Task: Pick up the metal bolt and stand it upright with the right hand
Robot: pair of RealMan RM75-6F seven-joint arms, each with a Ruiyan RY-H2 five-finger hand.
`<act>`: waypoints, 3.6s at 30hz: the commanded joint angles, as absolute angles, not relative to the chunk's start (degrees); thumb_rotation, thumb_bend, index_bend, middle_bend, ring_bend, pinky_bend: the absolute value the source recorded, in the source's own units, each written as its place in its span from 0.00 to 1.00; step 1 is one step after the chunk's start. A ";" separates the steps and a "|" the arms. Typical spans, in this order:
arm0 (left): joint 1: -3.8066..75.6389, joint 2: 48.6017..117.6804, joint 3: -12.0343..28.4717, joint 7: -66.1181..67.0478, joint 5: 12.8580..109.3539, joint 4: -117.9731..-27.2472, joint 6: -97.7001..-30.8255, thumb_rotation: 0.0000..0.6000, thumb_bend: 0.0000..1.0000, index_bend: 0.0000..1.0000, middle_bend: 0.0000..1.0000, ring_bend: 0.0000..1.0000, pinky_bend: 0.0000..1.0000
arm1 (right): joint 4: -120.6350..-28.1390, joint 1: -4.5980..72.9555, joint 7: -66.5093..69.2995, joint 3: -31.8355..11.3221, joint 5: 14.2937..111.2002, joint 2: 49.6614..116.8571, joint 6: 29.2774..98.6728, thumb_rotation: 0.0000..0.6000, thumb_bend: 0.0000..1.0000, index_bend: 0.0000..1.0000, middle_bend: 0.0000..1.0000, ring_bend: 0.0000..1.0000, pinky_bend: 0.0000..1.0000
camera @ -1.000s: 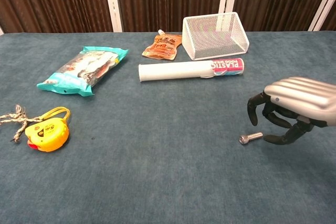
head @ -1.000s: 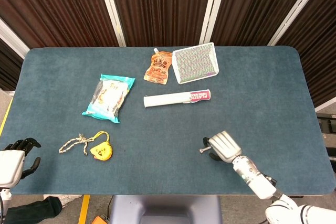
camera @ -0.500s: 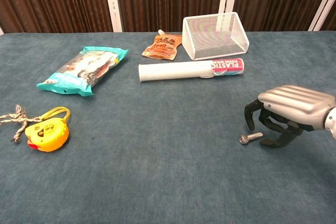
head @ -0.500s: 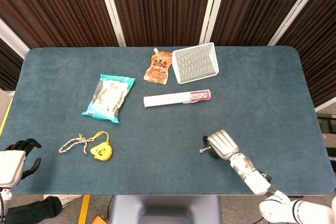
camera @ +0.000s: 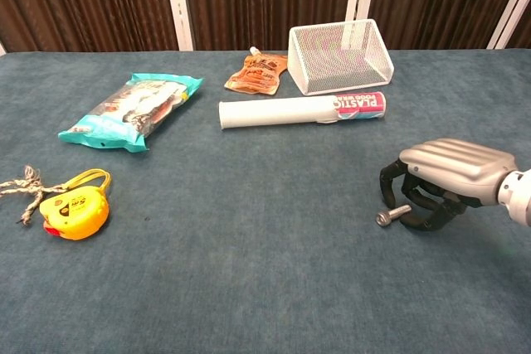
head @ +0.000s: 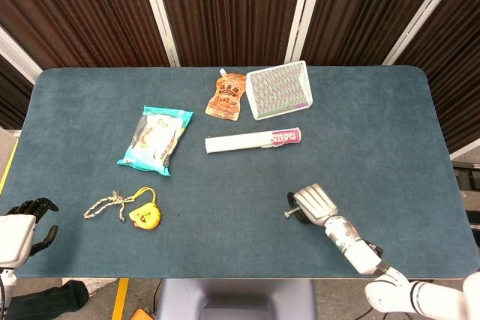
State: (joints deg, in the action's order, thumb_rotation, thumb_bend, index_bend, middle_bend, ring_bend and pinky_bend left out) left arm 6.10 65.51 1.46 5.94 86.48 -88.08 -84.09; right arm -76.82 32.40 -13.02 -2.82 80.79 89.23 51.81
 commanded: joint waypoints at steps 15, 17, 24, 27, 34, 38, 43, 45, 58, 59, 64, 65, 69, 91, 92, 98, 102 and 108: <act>6.22 65.56 1.44 6.08 86.16 -88.08 -83.63 1.00 0.37 0.41 0.33 0.33 0.46 | -75.69 32.60 -12.74 -2.24 81.37 89.85 53.77 1.00 0.39 0.78 0.94 0.97 1.00; 6.23 65.56 1.42 6.08 86.22 -88.10 -83.62 1.00 0.38 0.41 0.33 0.33 0.46 | -76.16 32.53 -12.92 -2.21 81.39 89.56 54.08 1.00 0.39 0.79 0.94 0.97 1.00; 6.23 65.59 1.41 6.15 86.22 -88.17 -83.64 1.00 0.37 0.41 0.33 0.33 0.46 | -77.89 32.34 -13.84 -2.16 81.16 88.33 54.84 1.00 0.39 0.79 0.94 0.97 1.00; 6.27 65.60 1.37 6.20 86.22 -88.23 -83.54 1.00 0.37 0.41 0.33 0.33 0.46 | -78.48 32.33 -13.84 -2.19 81.11 87.91 55.06 1.00 0.39 0.79 0.94 0.97 1.00; 6.29 65.61 1.31 6.29 86.17 -88.28 -83.38 1.00 0.37 0.41 0.33 0.33 0.46 | -80.28 32.18 -13.26 -2.44 81.52 86.69 56.31 1.00 0.39 0.79 0.94 0.97 1.00; 6.33 65.64 1.31 6.37 86.13 -88.29 -83.29 1.00 0.37 0.41 0.33 0.33 0.46 | -81.96 31.97 -13.43 -2.68 81.33 85.53 57.00 1.00 0.39 0.79 0.94 0.97 1.00; 6.40 65.69 1.25 6.49 86.20 -88.29 -83.19 1.00 0.37 0.41 0.33 0.33 0.46 | -84.03 31.84 -15.24 -3.06 79.59 84.14 56.68 1.00 0.39 0.79 0.94 0.97 1.00; 6.40 65.71 1.25 6.49 86.20 -88.27 -83.18 1.00 0.37 0.41 0.33 0.33 0.46 | -84.39 31.84 -15.68 -3.13 79.23 83.94 56.58 1.00 0.39 0.79 0.94 0.97 1.00; 6.50 65.73 1.19 6.75 85.85 -88.48 -82.71 1.00 0.37 0.41 0.33 0.33 0.46 | -90.08 34.51 -38.21 -3.72 76.92 78.93 57.61 1.00 0.40 0.80 0.94 0.97 1.00; 6.51 65.74 1.18 6.77 85.81 -88.49 -82.66 1.00 0.37 0.41 0.33 0.33 0.46 | -90.08 34.76 -39.38 -3.55 76.98 78.77 57.42 1.00 0.40 0.80 0.94 0.97 1.00; 6.54 65.73 1.14 6.93 85.67 -88.61 -82.47 1.00 0.37 0.41 0.33 0.33 0.46 | -88.87 35.72 -44.50 -2.64 77.54 78.76 57.06 1.00 0.41 0.80 0.94 0.97 1.00; 6.55 65.72 1.13 6.92 85.67 -88.62 -82.44 1.00 0.37 0.41 0.33 0.33 0.46 | -88.28 35.92 -45.31 -2.35 77.86 78.83 56.92 1.00 0.41 0.81 0.94 0.97 1.00; 6.55 65.73 1.19 6.91 85.56 -88.62 -82.45 1.00 0.37 0.41 0.33 0.33 0.46 | -86.32 36.62 -47.06 -1.24 79.13 78.99 56.01 1.00 0.42 0.81 0.94 0.97 1.00; 6.64 65.78 1.17 7.36 84.92 -88.68 -81.85 1.00 0.37 0.41 0.33 0.33 0.46 | -78.64 38.79 -48.42 2.30 85.32 80.47 52.73 1.00 0.43 0.84 0.94 0.96 1.00; 6.65 65.78 1.16 7.39 84.90 -88.69 -81.82 1.00 0.37 0.41 0.33 0.33 0.46 | -78.41 38.85 -48.57 2.36 85.45 80.56 52.64 1.00 0.43 0.84 0.94 0.96 1.00; 6.68 65.75 1.19 7.53 84.61 -88.78 -81.59 1.00 0.37 0.41 0.33 0.33 0.46 | -76.31 38.70 -49.91 2.49 87.02 81.89 53.94 1.00 0.43 0.84 0.94 0.96 1.00; 6.69 65.69 1.17 7.57 84.58 -88.90 -81.57 1.00 0.37 0.41 0.33 0.33 0.46 | -75.87 38.63 -49.30 2.48 87.39 82.27 54.10 1.00 0.43 0.84 0.94 0.96 1.00; 6.70 65.69 1.18 7.65 84.53 -88.98 -81.54 1.00 0.37 0.41 0.33 0.33 0.46 | -76.02 38.64 -48.57 2.48 87.27 82.29 53.49 1.00 0.43 0.84 0.94 0.96 1.00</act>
State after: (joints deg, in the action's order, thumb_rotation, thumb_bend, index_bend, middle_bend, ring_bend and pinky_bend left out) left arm 6.70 65.69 1.18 7.65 84.53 -88.97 -81.54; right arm -76.02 38.64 -48.58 2.49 87.27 82.28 53.50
